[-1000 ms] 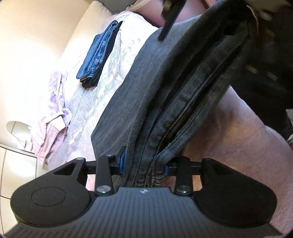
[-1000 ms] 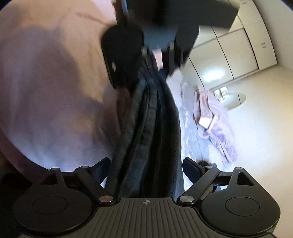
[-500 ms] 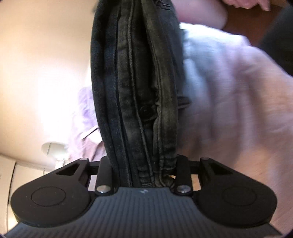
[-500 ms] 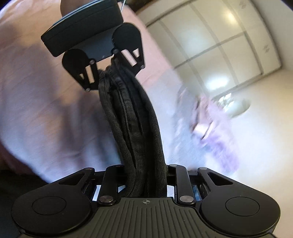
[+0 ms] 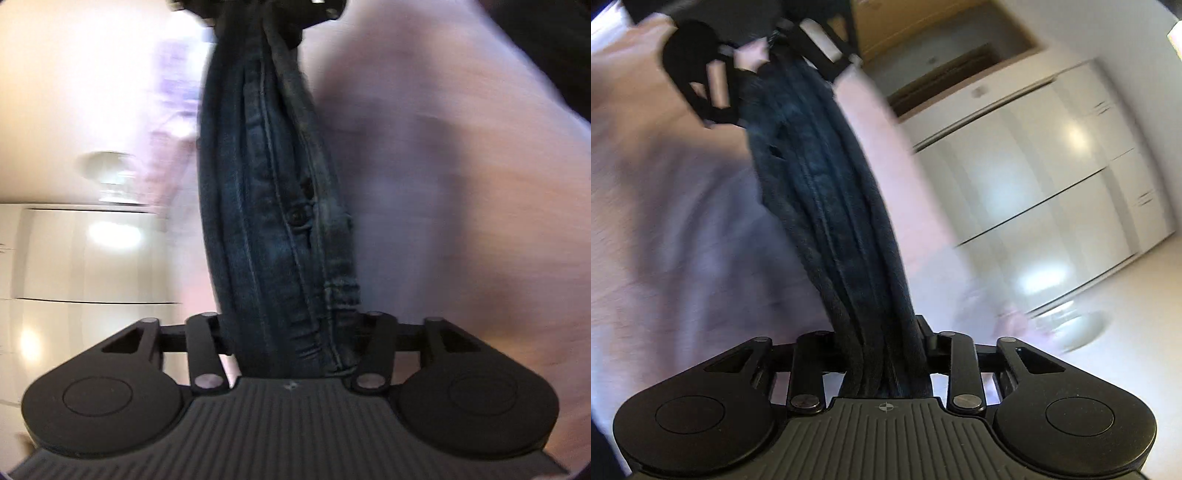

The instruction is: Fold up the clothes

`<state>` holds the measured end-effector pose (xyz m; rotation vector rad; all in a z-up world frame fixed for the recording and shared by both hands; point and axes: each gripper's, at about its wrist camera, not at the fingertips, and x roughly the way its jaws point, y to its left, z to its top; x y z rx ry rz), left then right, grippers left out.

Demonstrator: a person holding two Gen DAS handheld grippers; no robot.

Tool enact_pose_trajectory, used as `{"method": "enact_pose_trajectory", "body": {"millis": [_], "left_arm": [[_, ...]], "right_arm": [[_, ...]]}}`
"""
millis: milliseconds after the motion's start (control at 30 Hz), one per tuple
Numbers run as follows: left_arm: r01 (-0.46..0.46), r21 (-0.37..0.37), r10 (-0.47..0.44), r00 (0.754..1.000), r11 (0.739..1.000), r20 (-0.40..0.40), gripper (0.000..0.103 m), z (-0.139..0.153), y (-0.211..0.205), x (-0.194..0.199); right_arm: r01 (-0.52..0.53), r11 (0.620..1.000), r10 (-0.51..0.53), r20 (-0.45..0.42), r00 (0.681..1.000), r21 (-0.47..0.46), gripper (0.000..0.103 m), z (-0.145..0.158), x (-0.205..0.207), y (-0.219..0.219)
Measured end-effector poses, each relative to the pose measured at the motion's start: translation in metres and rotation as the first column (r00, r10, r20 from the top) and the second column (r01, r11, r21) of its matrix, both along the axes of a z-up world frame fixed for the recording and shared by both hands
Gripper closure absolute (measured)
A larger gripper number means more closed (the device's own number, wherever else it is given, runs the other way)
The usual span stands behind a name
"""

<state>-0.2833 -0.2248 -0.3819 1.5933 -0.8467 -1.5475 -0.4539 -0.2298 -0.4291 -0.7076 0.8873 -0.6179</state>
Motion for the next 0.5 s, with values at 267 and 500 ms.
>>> {"method": "enact_pose_trajectory", "body": {"millis": [267,500], "left_arm": [[-0.059,-0.068,0.052,0.994,0.996,-0.101,0.050,-0.018,0.002,0.012],[-0.112,-0.126,0.096,0.987,0.986,-0.126,0.048,-0.025,0.013,0.020]], "right_arm": [[0.131,0.991,-0.130,-0.021,0.991,0.022,0.051,-0.038,-0.018,0.037],[0.112,0.992,-0.118,-0.107,0.987,-0.060,0.051,-0.063,-0.009,0.053]]}}
